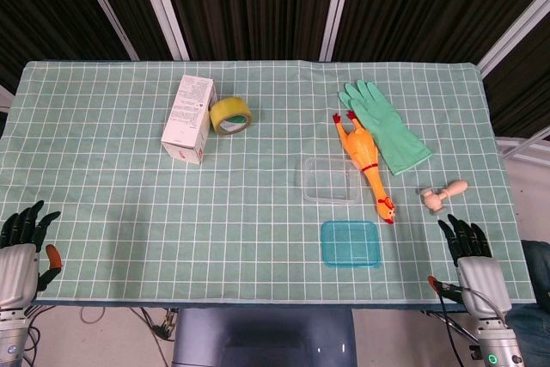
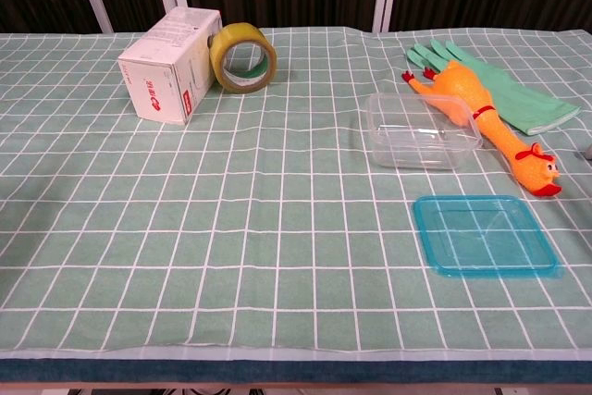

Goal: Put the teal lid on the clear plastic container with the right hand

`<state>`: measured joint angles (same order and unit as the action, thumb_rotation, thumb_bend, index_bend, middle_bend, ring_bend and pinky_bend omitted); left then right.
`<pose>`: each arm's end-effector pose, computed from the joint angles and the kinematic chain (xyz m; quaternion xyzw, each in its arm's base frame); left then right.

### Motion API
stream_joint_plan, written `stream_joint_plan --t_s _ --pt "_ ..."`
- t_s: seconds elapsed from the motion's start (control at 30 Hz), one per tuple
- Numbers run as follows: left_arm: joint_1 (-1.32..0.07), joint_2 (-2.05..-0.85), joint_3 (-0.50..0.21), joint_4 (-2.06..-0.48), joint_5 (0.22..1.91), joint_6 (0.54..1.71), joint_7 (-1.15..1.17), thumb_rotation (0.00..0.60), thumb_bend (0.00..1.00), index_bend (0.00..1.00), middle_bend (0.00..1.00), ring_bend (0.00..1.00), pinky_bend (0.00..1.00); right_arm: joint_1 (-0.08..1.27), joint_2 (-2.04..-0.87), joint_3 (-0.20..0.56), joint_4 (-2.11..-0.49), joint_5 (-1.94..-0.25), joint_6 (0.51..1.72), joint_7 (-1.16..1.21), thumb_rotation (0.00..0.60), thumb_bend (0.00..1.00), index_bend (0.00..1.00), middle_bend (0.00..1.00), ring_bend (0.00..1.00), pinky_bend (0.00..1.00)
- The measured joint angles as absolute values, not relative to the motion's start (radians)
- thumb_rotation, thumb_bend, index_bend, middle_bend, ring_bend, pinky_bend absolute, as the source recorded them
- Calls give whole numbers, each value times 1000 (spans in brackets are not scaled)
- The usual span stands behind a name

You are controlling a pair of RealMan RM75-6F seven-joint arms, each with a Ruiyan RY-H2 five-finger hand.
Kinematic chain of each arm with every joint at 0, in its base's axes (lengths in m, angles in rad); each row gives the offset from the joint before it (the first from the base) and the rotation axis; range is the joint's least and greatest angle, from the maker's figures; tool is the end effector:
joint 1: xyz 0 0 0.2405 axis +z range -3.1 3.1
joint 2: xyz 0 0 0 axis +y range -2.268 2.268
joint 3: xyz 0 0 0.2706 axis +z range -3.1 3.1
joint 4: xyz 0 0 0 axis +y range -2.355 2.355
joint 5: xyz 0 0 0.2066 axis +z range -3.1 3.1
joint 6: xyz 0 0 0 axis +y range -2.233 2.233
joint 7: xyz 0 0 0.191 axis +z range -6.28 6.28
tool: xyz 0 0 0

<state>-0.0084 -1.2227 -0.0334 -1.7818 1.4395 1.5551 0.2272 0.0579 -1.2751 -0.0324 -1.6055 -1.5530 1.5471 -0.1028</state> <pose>-0.3039 0.1988 0.1346 -0.5483 -0.4274 -0.3755 0.6130 -0.3072 -0.2021 0.1104 0.6017 -0.4033 0.3981 0.5629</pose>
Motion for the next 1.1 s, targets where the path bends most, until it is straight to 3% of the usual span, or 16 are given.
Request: stream_joint_plan --t_s 0.83,1.1 --pt "-3 -1222 -35 -1788 1433 1554 221 600 741 179 0 0 0 52 -1232 -43 -1681 -1546 1477 -92 600 200 0 15 0 0" --pt "-7 -1220 -36 -1795 1424 1540 225 600 742 179 0 0 0 105 -1124 -56 -1819 -1551 1363 -60 600 200 0 11 0 0"
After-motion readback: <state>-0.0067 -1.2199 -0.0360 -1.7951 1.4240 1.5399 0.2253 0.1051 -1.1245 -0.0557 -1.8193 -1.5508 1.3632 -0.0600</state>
